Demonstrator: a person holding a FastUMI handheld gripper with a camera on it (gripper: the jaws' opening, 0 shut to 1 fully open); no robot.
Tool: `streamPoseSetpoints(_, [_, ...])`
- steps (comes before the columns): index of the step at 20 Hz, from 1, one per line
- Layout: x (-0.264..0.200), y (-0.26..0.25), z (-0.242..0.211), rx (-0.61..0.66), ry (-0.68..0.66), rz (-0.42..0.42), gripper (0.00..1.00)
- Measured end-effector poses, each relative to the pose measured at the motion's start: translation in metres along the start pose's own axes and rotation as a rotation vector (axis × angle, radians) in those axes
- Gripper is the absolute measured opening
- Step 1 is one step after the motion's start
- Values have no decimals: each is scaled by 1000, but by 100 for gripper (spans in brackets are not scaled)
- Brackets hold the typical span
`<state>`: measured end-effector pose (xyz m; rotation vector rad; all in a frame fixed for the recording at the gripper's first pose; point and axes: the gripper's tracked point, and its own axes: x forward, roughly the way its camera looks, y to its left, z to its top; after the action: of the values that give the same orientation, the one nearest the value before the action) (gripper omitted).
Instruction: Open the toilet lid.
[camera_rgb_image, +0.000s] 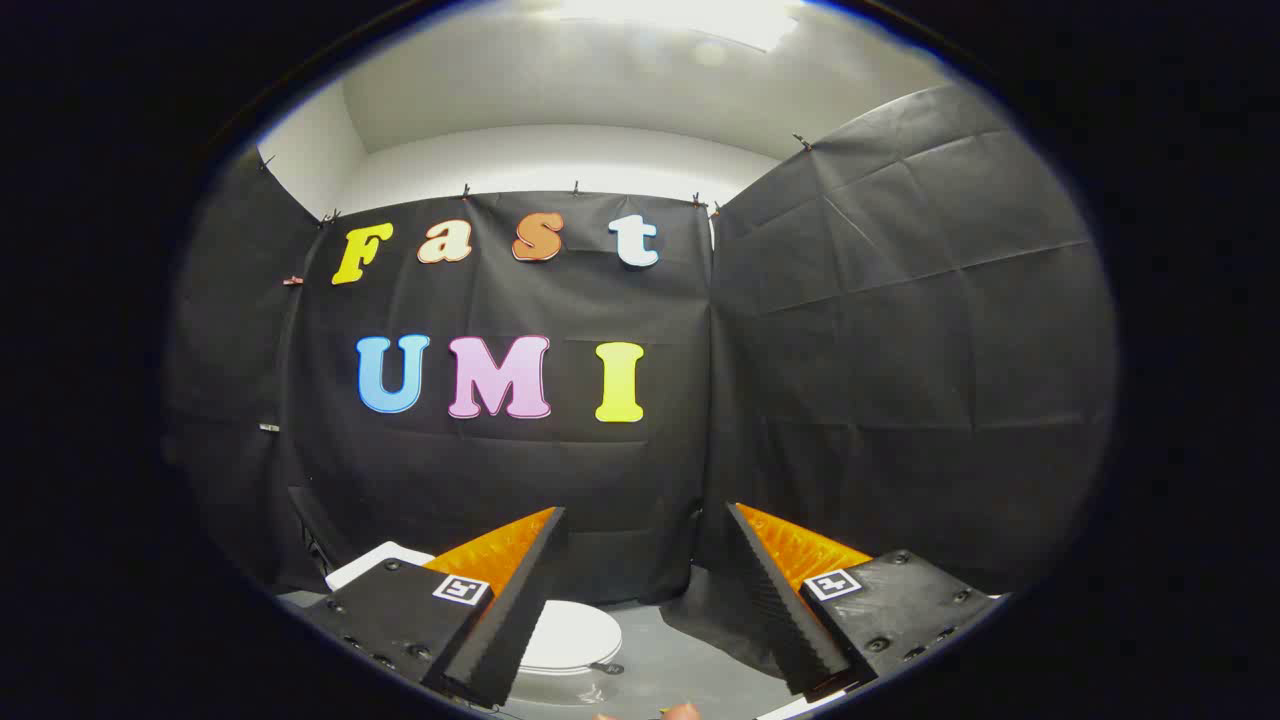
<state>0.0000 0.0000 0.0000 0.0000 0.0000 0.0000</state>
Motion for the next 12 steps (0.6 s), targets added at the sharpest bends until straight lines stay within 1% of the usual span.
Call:
streamPoseSetpoints(6, [3, 1, -4, -13, 9, 2, 99])
streamPoseSetpoints(12, [8, -5, -5, -8, 18, -13, 98])
